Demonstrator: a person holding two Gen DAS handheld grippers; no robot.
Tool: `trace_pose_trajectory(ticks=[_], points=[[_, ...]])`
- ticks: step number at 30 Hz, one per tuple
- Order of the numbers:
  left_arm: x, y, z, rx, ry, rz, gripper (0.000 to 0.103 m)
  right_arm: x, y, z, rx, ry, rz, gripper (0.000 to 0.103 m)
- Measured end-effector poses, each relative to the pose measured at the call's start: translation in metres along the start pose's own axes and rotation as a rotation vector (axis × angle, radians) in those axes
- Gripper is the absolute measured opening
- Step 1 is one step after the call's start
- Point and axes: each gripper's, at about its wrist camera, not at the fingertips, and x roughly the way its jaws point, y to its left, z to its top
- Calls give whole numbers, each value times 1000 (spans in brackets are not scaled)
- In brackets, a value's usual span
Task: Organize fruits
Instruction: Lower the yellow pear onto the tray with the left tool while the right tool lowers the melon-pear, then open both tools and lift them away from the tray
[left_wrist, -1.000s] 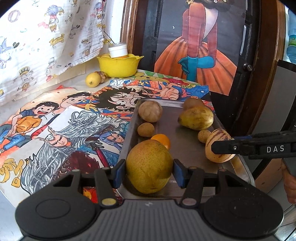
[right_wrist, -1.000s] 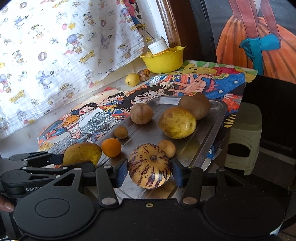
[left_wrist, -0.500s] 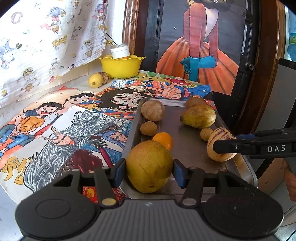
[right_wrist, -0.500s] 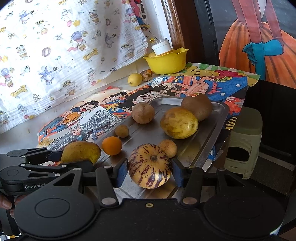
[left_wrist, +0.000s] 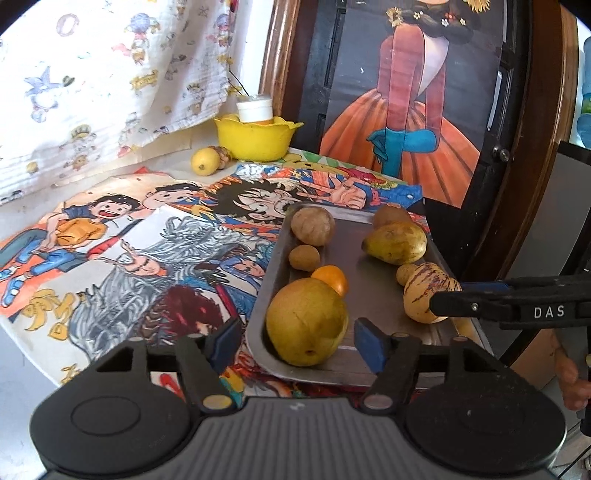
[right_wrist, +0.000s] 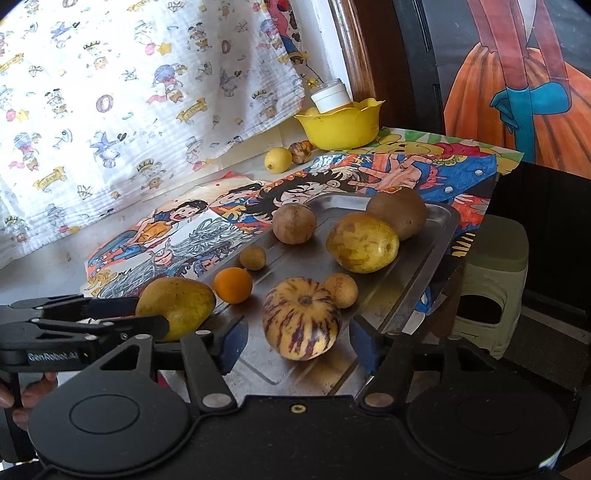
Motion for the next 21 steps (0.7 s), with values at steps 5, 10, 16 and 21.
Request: trace_pose_trajectory(ticks=[5,10,16,21], points=[[-14,1,0,-8,-30,33,94,-15,5,-6,-20,-30,3,86],[-28,-1,-4,1,-62,63,103,-28,13,-13,-49,-38,-2,98],[-39,-3,-15,24,-52,87,103,-43,30,-25,-64,-23,-37,102],[-46,-2,-22,46,-4,120,103,-49,42,-39,-51,18,-53,102]])
